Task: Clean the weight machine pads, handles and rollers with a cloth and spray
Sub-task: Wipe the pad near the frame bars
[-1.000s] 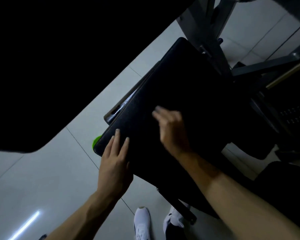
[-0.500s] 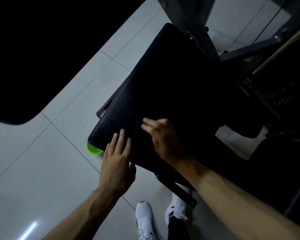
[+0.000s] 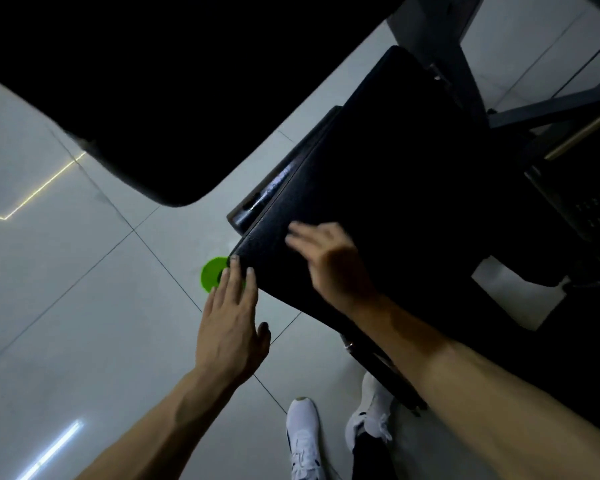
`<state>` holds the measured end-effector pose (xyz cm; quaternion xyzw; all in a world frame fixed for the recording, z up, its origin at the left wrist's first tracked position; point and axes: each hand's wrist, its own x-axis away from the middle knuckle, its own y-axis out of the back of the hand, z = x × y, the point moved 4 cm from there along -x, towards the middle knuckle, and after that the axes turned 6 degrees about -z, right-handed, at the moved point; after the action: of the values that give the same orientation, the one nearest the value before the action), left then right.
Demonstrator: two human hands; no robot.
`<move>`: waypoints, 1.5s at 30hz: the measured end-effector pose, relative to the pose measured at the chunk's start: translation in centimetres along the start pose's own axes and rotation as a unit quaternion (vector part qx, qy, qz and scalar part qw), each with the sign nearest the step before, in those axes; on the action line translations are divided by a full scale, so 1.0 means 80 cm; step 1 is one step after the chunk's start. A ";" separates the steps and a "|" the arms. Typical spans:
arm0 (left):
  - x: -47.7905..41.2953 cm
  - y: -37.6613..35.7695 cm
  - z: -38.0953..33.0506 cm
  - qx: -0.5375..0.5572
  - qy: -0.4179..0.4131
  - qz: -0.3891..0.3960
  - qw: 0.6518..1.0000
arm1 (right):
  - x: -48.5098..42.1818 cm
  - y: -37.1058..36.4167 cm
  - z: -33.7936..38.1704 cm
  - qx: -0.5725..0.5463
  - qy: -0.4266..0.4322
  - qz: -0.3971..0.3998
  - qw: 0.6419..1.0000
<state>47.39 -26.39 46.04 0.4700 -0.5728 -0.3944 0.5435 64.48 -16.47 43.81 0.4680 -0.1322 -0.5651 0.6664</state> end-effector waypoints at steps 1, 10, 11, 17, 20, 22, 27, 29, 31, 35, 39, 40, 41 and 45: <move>-0.001 0.000 0.001 0.006 -0.007 0.003 1.000 | -0.020 0.003 -0.014 0.005 -0.061 -0.049 0.997; 0.013 0.016 0.031 0.218 0.140 -0.094 0.961 | 0.015 -0.049 0.105 -0.055 0.061 0.021 0.996; 0.016 0.015 0.034 0.218 0.137 -0.087 0.962 | 0.027 -0.045 0.093 -0.048 0.052 0.021 0.997; 0.021 0.015 0.041 0.218 0.101 -0.082 0.967 | 0.007 0.003 -0.014 0.028 -0.283 -0.139 0.948; 0.022 0.013 0.031 0.219 0.068 -0.093 0.969 | 0.001 -0.016 0.023 -0.007 -0.223 -0.134 0.965; 0.022 0.010 0.023 0.217 0.045 -0.096 0.970 | 0.041 -0.037 0.056 0.006 -0.110 -0.081 0.991; 0.016 -0.010 -0.007 0.145 -0.055 -0.071 0.985 | 0.151 -0.015 0.007 0.060 -0.059 -0.038 0.996; 0.016 -0.022 -0.024 0.097 -0.078 -0.062 0.990 | 0.170 0.022 -0.054 0.046 -0.247 -0.108 0.962; 0.019 -0.029 -0.034 0.064 -0.089 -0.060 0.992 | 0.162 0.046 -0.103 0.012 -0.395 -0.180 0.901; 0.020 -0.042 -0.060 0.050 -0.122 -0.065 0.989 | 0.119 0.034 -0.087 -0.015 -0.362 -0.182 0.914; 0.012 -0.043 -0.093 0.063 -0.142 -0.055 0.986 | 0.182 0.010 -0.022 0.035 -0.177 -0.061 0.982; 0.011 -0.044 -0.099 0.057 -0.154 -0.047 0.985 | 0.198 0.013 -0.025 0.044 -0.145 -0.039 0.988; 0.009 -0.046 -0.106 0.049 -0.168 -0.038 0.984 | 0.209 0.022 -0.042 0.046 -0.153 -0.040 0.986; 0.011 -0.065 -0.131 0.020 -0.203 -0.012 0.979 | 0.247 0.069 -0.137 -0.023 -0.468 -0.173 0.866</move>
<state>58.41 -27.94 42.31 0.3978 -0.6732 -0.4769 0.4015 82.16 -29.01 35.33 0.1486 -0.3328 -0.8270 0.4281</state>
